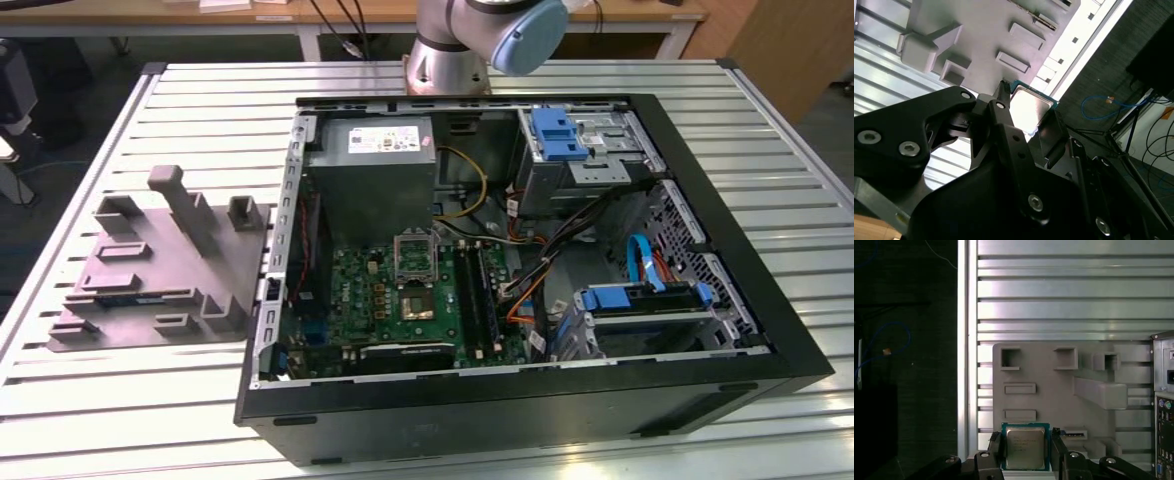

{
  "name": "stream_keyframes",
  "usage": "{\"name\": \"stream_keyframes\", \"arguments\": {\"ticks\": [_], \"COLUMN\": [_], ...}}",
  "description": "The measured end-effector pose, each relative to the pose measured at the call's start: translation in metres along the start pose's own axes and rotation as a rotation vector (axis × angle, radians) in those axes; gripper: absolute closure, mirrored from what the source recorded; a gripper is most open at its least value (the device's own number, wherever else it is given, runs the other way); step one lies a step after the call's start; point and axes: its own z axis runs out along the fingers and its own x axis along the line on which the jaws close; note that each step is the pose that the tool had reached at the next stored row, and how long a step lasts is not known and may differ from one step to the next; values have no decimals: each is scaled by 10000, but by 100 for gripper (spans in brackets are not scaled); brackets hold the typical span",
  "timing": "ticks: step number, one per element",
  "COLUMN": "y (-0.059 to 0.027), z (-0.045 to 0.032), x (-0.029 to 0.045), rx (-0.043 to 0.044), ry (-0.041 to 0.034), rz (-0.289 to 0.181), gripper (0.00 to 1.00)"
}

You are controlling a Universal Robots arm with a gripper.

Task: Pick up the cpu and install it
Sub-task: 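Pick up the cpu and move it towards the insertion slot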

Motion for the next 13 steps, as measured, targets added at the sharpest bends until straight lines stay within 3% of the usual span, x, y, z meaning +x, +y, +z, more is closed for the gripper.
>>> {"name": "stream_keyframes", "arguments": {"ticks": [13], "y": [1], "z": [0], "x": [-27], "rx": [0], "ry": [-1], "rz": [-1], "gripper": [53]}}
